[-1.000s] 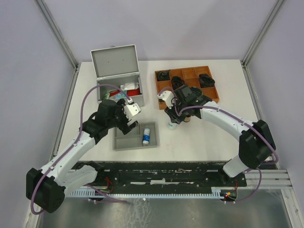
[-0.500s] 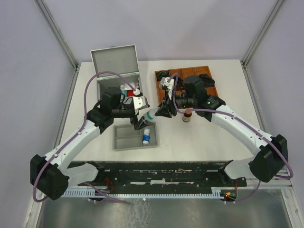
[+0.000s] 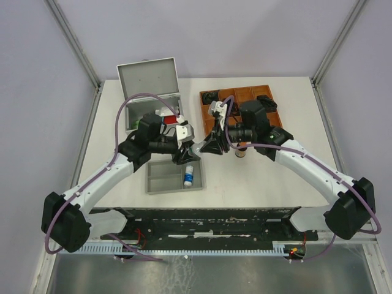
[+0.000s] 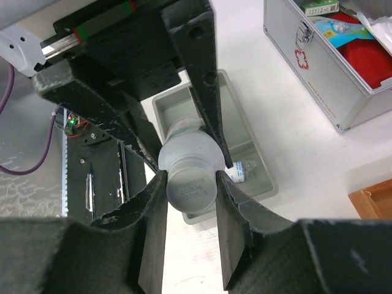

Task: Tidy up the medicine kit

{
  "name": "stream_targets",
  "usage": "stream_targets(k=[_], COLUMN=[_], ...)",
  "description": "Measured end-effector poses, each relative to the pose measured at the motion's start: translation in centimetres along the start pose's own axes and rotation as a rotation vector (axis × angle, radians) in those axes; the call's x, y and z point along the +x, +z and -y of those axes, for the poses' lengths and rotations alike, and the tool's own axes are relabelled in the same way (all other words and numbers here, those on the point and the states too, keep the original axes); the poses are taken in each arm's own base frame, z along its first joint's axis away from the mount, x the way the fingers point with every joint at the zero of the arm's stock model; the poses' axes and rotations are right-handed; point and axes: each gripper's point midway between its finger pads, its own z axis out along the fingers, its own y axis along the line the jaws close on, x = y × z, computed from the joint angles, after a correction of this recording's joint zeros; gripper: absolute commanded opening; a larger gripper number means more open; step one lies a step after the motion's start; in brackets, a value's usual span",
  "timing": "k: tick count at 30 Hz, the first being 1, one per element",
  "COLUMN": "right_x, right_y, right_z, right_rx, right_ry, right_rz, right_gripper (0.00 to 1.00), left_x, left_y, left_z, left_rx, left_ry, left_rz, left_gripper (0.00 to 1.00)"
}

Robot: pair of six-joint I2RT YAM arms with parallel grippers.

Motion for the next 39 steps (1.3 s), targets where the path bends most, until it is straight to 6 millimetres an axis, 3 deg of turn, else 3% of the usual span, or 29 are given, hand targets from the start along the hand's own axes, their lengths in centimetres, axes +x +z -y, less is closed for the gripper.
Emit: stream_targets(k=[3,6,12,20,24,27,32,39], right_x=[0.0,0.3,2.0,3.8,4.4,5.2,6.0,7.9], right_y=[0.0,0.0,-1.1,-5.1,-7.1,-8.2,-9.5,-10.3], right_z=[0.0,0.2,2.1,5.2,6.6,7.8,9.2,11.6], right_rx=[0.002,0.013,0.124,0.328,0.400,0.446,0.517,0.627], right_ry=[0.003,0.007,-0.005,0.018,0.052,0.085,0.112,0.121], right_rz=[0.000,-0.011,-0.094,-0.173,-0.178,-0.191,-0.210,-0.291], right_gripper=[0.54,0.70,0.74,0.75,0.75,0.75,0.75,0.76], left_x=[0.1,0.6,4.3,12.3,16.6,18.8,20.6,20.9], left_y=[0.0,-0.2,-2.4,-7.8,-9.2,-9.6,-9.8,-9.6], left_z=[-0.2,-0.4,-2.1,-4.4,-4.3,-3.9,-3.5,-3.9], left_rx=[-0.010,-0.032,-0.165,-0.332,-0.332,-0.305,-0.277,-0.279], left_ry=[-0.002,0.001,0.017,0.066,0.067,0.059,0.059,0.078], left_rz=[-0.005,-0.036,-0.254,-0.640,-0.806,-0.881,-0.934,-0.936], left_gripper=[0.25,0.25,0.25,0.26,0.26,0.26,0.30,0.36])
